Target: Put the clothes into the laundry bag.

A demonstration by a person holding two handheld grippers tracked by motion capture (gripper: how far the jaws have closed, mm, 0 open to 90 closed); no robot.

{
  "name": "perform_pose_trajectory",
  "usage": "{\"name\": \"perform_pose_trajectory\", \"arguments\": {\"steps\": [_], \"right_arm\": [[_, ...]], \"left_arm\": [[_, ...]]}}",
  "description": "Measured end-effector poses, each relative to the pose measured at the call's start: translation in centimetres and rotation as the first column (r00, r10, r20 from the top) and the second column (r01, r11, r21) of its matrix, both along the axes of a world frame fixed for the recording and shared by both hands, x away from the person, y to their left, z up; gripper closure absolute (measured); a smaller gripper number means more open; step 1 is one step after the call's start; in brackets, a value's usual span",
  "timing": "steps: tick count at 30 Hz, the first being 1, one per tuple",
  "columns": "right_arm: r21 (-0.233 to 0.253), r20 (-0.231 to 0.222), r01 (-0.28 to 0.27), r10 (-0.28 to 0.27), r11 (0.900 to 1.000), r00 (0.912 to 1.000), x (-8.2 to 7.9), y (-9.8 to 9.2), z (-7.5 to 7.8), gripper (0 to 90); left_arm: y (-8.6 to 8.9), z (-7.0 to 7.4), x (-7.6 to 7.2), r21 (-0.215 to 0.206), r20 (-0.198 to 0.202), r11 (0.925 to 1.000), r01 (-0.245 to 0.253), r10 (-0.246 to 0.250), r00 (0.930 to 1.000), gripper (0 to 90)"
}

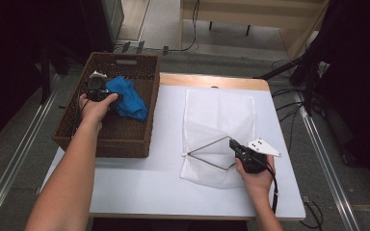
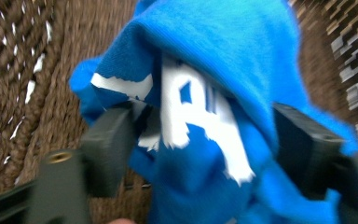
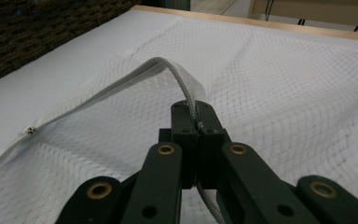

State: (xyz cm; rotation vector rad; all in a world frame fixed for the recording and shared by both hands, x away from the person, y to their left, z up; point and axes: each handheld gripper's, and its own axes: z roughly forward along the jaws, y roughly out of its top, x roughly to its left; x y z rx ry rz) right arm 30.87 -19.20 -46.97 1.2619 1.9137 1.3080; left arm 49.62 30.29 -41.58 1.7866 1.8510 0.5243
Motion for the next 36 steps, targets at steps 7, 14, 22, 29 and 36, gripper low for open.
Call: {"name": "perform_pose_trajectory", "arguments": {"steps": [7, 14, 22, 29, 36], "right_arm": [[-0.003, 0.004, -0.003, 0.003, 1.0, 1.0, -0.1, 0.1, 0.1, 89.9], [0.0, 0.002, -0.005, 0.005, 1.0, 1.0, -0.1, 0.1, 0.0, 89.9], [0.002, 0.002, -0.006, 0.006, 1.0, 1.0, -0.1, 0.0, 0.1, 90.0], [0.0, 0.002, -0.008, 0.008, 1.0, 1.0, -0.1, 0.1, 0.0, 90.0], [-0.004, 0.005, -0.011, 0.011, 1.0, 0.9999, -0.1, 0.1, 0.1, 90.0]], "left_arm": [[-0.5, -2.2, 0.9, -0.062, -0.124, 0.9969, -0.049, 0.041, 0.9914, 12.2], [-2.0, -2.6, 1.2, 0.074, -0.098, 0.9964, 0.042, -0.035, 0.9946, 12.9], [-2.2, -1.5, 0.4, 0.047, -0.065, 0.9958, 0.079, -0.076, 0.995, 62.4], [-1.7, -0.1, 0.2, -0.07, -0.021, 0.9946, 0.076, -0.078, 0.9967, 71.7], [-0.9, 2.9, -1.0, -0.183, 0.132, 0.9815, 0.056, -0.032, 0.9907, 72.3]]}}
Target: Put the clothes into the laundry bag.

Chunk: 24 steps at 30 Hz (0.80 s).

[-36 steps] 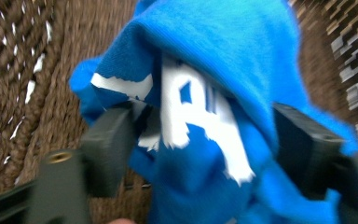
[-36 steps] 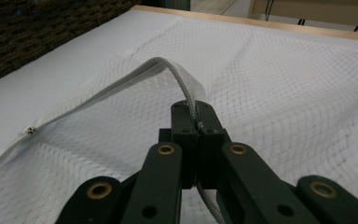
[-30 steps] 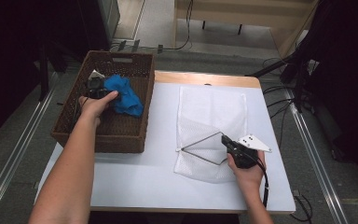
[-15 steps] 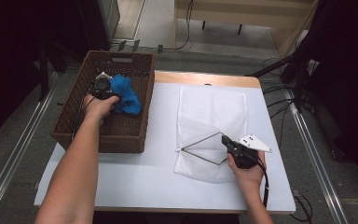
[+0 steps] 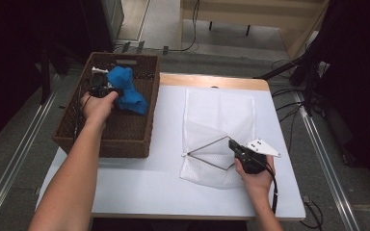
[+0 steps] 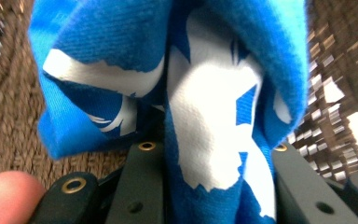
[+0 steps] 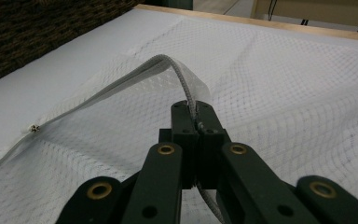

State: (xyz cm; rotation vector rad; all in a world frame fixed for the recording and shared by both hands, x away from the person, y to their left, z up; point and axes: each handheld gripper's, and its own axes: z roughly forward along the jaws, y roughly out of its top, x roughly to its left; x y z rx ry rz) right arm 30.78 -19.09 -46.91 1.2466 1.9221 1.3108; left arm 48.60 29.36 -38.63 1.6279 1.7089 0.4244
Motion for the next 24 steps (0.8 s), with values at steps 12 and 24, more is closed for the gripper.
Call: {"name": "perform_pose_trajectory", "arguments": {"steps": [12, 24], "right_arm": [[-0.002, 0.004, -0.004, 0.004, 1.0, 1.0, 0.0, 0.1, 0.0, 90.0], [-0.006, -0.003, -0.009, 0.009, 1.0, 1.0, 0.0, 0.2, -0.1, 90.0]], "left_arm": [[-0.8, 3.5, -2.5, 0.064, 0.228, 0.9978, -0.012, -0.003, 0.9736, 71.9], [-2.5, 6.4, -4.8, 0.077, 0.335, 0.997, 0.013, -0.038, 0.9414, 71.8]]}}
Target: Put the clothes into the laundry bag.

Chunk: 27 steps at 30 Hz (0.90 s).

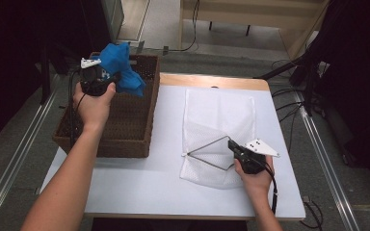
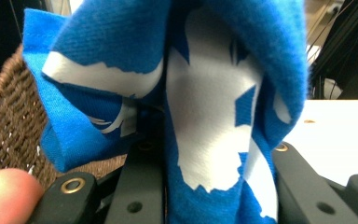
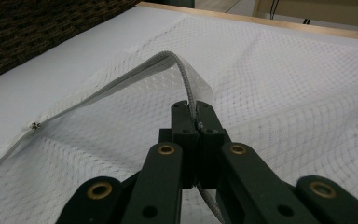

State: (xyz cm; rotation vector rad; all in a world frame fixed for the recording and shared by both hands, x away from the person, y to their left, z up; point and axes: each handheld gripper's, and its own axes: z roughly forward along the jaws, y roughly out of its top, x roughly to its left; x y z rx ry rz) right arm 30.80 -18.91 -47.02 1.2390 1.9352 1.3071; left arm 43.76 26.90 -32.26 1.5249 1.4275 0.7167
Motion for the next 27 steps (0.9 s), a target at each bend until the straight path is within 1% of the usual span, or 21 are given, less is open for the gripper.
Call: {"name": "perform_pose_trajectory", "arguments": {"steps": [2, 5, 6, 7, 9, 10, 11, 14, 15, 16, 17, 19, 21, 22, 24, 27], "right_arm": [[-0.001, 0.0, 0.001, -0.001, 1.0, 1.0, 0.0, 0.0, 0.0, 90.0], [-0.003, 0.0, 0.001, -0.001, 1.0, 1.0, 0.0, 0.0, 0.0, 90.0], [-0.004, 0.0, -0.001, 0.001, 1.0, 1.0, 0.0, 0.0, -0.1, 90.0], [-0.004, 0.0, -0.001, 0.001, 1.0, 1.0, 0.0, 0.0, -0.1, 90.0], [-0.005, 0.0, 0.0, 0.0, 1.0, 1.0, 0.0, 0.0, -0.1, 90.0], [-0.008, 0.001, -0.001, 0.001, 1.0, 1.0, 0.0, 0.1, -0.1, 90.0], [-0.008, 0.001, -0.001, 0.001, 1.0, 1.0, 0.0, 0.1, -0.1, 90.0], [-0.008, 0.001, 0.0, 0.0, 1.0, 1.0, 0.0, 0.1, -0.1, 90.0], [-0.008, 0.0, 0.0, 0.0, 1.0, 1.0, 0.0, 0.1, -0.1, 90.0], [-0.009, 0.0, 0.0, 0.0, 1.0, 1.0, 0.0, 0.0, -0.1, 90.0], [-0.009, 0.0, 0.0, 0.0, 1.0, 1.0, 0.0, 0.0, -0.1, 90.0], [-0.007, 0.001, 0.0, 0.0, 1.0, 1.0, 0.0, 0.1, -0.1, 90.0], [-0.01, 0.002, -0.001, 0.001, 1.0, 1.0, 0.0, 0.1, -0.1, 90.0], [-0.01, 0.002, -0.001, 0.001, 1.0, 1.0, 0.0, 0.1, -0.1, 90.0], [-0.009, 0.002, -0.001, 0.001, 1.0, 1.0, 0.0, 0.1, -0.1, 90.0], [-0.005, 0.001, 0.0, 0.0, 1.0, 1.0, 0.0, 0.0, 0.0, 90.0]], "left_arm": [[-0.3, 0.5, -0.3, -0.024, 0.018, 0.9997, 0.007, -0.007, 0.9998, 71.9], [-1.0, 1.2, -0.8, -0.026, 0.039, 0.9993, 0.028, -0.027, 0.9989, 71.9], [-1.6, 1.6, -1.1, -0.022, 0.051, 0.9986, 0.049, -0.048, 0.9976, 71.8], [-1.6, 1.6, -1.1, -0.022, 0.051, 0.9986, 0.049, -0.048, 0.9976, 71.8], [-2.1, 1.8, -1.4, -0.028, 0.052, 0.9972, 0.07, -0.068, 0.9963, 71.9], [-2.8, 2.1, -1.6, -0.028, 0.056, 0.9952, 0.094, -0.092, 0.9942, 71.8], [-2.8, 2.1, -1.6, -0.028, 0.056, 0.9952, 0.094, -0.092, 0.9942, 71.8], [-3.7, 2.3, -1.8, -0.033, 0.064, 0.9929, 0.114, -0.112, 0.9917, 71.8], [-4.1, 2.4, -1.9, -0.034, 0.064, 0.9914, 0.126, -0.124, 0.9902, 71.8], [-4.9, 2.5, -2.2, -0.032, 0.058, 0.9884, 0.149, -0.147, 0.9874, 71.7], [-4.9, 2.5, -2.2, -0.032, 0.058, 0.9884, 0.149, -0.147, 0.9874, 71.7], [-5.7, 2.6, -2.7, -0.027, 0.051, 0.984, 0.176, -0.175, 0.9833, 71.6], [-6.7, 2.6, -3.2, -0.025, 0.055, 0.9784, 0.205, -0.203, 0.9776, 71.5], [-7.2, 2.5, -3.5, -0.016, 0.059, 0.9755, 0.219, -0.218, 0.9742, 71.5], [-8.2, 2.5, -4.0, 0.011, 0.051, 0.9667, 0.256, -0.256, 0.9653, 71.3], [-9.4, 2.4, -4.5, 0.007, 0.045, 0.9548, 0.297, -0.297, 0.9538, 71.2]]}}
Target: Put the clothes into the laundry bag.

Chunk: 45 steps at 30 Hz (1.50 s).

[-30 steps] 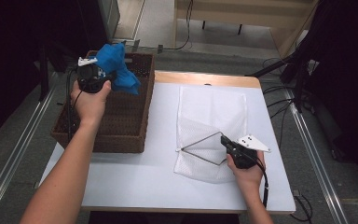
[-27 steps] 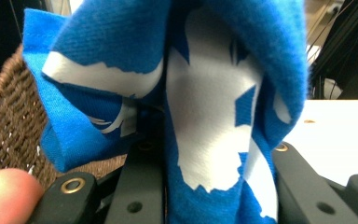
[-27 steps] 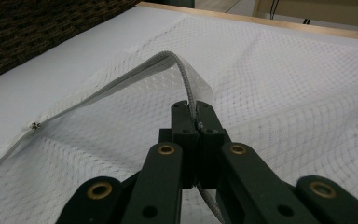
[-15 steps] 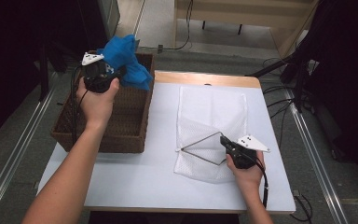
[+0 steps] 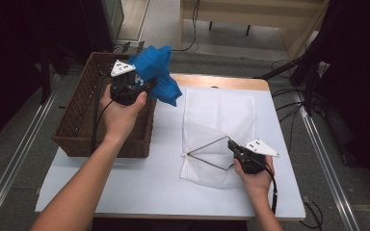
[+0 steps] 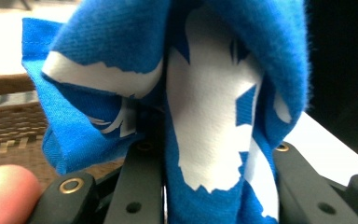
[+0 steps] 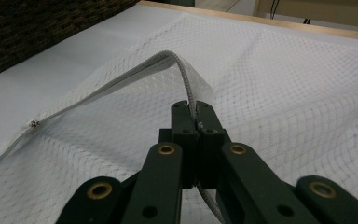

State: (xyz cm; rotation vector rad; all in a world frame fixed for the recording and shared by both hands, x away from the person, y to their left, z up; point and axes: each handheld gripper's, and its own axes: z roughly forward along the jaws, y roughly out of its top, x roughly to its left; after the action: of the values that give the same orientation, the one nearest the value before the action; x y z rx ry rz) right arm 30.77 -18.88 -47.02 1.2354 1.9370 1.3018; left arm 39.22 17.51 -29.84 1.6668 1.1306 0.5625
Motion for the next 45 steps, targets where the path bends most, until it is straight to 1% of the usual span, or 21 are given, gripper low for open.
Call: {"name": "perform_pose_trajectory", "arguments": {"steps": [4, 5, 7, 8, 14, 15, 16, 17, 18, 22, 23, 24, 25, 28, 29, 32, 35, 37, 40, 41, 45], "right_arm": [[-0.001, -0.003, -0.005, 0.005, 1.0, 1.0, 0.0, -0.1, 0.1, 90.0], [-0.003, -0.005, -0.006, 0.006, 1.0, 1.0, -0.1, -0.1, 0.0, 90.0], [-0.006, -0.006, -0.007, 0.007, 1.0, 1.0, -0.1, -0.1, 0.0, 90.0], [-0.006, -0.006, -0.007, 0.007, 1.0, 1.0, -0.1, -0.1, 0.0, 90.0], [-0.008, -0.006, -0.011, 0.011, 1.0, 0.9999, -0.1, -0.1, 0.1, 90.0], [-0.009, -0.007, -0.011, 0.011, 1.0, 0.9999, -0.1, -0.2, 0.1, 90.0], [-0.009, -0.007, -0.011, 0.011, 1.0, 0.9999, -0.1, -0.2, 0.1, 90.0], [-0.008, -0.007, -0.012, 0.012, 1.0, 0.9999, -0.1, -0.2, 0.1, 90.0], [-0.008, -0.007, -0.012, 0.012, 1.0, 0.9999, -0.1, -0.2, 0.1, 90.0], [-0.008, -0.007, -0.011, 0.011, 1.0, 0.9999, -0.1, -0.3, 0.1, 90.0], [-0.007, -0.008, -0.011, 0.011, 1.0, 0.9999, 0.0, -0.3, 0.1, 90.0], [-0.007, -0.008, -0.011, 0.011, 1.0, 0.9999, 0.0, -0.3, 0.1, 90.0], [-0.007, -0.007, -0.012, 0.012, 1.0, 0.9999, 0.0, -0.3, 0.1, 90.0], [-0.008, -0.008, -0.012, 0.012, 1.0, 0.9999, 0.0, -0.2, 0.1, 90.0], [-0.011, -0.007, -0.014, 0.014, 1.0, 0.9999, 0.0, -0.2, 0.1, 90.0], [-0.008, -0.009, -0.012, 0.012, 1.0, 0.9999, 0.0, -0.3, 0.1, 90.0], [-0.009, -0.008, -0.014, 0.014, 1.0, 0.9999, 0.0, -0.2, 0.1, 90.0], [-0.008, -0.012, -0.014, 0.014, 1.0, 0.9998, -0.1, -0.2, 0.1, 90.0], [-0.01, -0.01, -0.014, 0.014, 1.0, 0.9998, -0.1, -0.2, 0.1, 90.0], [-0.009, -0.011, -0.014, 0.014, 1.0, 0.9998, -0.1, -0.2, 0.2, 90.0], [-0.009, -0.013, -0.014, 0.014, 1.0, 0.9998, -0.1, -0.2, 0.1, 90.0]], "left_arm": [[-1.4, -0.3, -1.0, -0.009, -0.004, 0.9988, 0.048, -0.048, 0.9989, 71.1], [-1.8, -0.5, -1.2, -0.015, -0.007, 0.9982, 0.058, -0.058, 0.9983, 71.0], [-2.7, -1.1, -2.1, -0.007, -0.013, 0.9956, 0.094, -0.094, 0.9955, 71.0], [-2.7, -1.1, -2.1, -0.007, -0.013, 0.9956, 0.094, -0.094, 0.9955, 71.0], [-4.1, -2.3, -3.7, -0.016, -0.025, 0.9887, 0.149, -0.149, 0.9885, 70.9], [-4.4, -2.8, -4.2, 0.0, -0.024, 0.9873, 0.159, -0.159, 0.987, 70.8], [-4.4, -2.8, -4.2, 0.0, -0.024, 0.9873, 0.159, -0.159, 0.987, 70.8], [-4.6, -3.3, -4.6, -0.01, -0.037, 0.9849, 0.173, -0.173, 0.9843, 70.7], [-4.6, -3.3, -4.6, -0.01, -0.037, 0.9849, 0.173, -0.173, 0.9843, 70.7], [-4.8, -4.2, -5.6, -0.023, -0.046, 0.9805, 0.195, -0.196, 0.9795, 70.6], [-5.0, -4.7, -6.2, -0.021, -0.046, 0.9794, 0.201, -0.201, 0.9784, 70.6], [-5.0, -4.7, -6.2, -0.021, -0.046, 0.9794, 0.201, -0.201, 0.9784, 70.5], [-5.1, -5.1, -6.7, -0.03, -0.056, 0.9762, 0.215, -0.216, 0.9748, 70.5], [-5.2, -5.5, -7.1, -0.035, -0.054, 0.9744, 0.222, -0.224, 0.9731, 70.5], [-5.4, -5.8, -7.6, -0.034, -0.057, 0.9728, 0.229, -0.231, 0.9713, 70.4], [-5.6, -6.2, -8.0, -0.029, -0.062, 0.9716, 0.235, -0.236, 0.9698, 70.3], [-5.8, -6.9, -8.6, -0.021, -0.068, 0.9682, 0.249, -0.25, 0.9658, 70.2], [-5.9, -7.6, -9.2, -0.039, -0.076, 0.9657, 0.257, -0.259, 0.9628, 70.2], [-6.0, -7.9, -9.5, -0.038, -0.083, 0.9643, 0.262, -0.264, 0.9608, 70.2], [-6.0, -8.2, -9.9, -0.047, -0.087, 0.9627, 0.267, -0.27, 0.959, 70.2], [-6.1, -8.5, -10.3, -0.054, -0.091, 0.9605, 0.273, -0.277, 0.9565, 70.2]]}}
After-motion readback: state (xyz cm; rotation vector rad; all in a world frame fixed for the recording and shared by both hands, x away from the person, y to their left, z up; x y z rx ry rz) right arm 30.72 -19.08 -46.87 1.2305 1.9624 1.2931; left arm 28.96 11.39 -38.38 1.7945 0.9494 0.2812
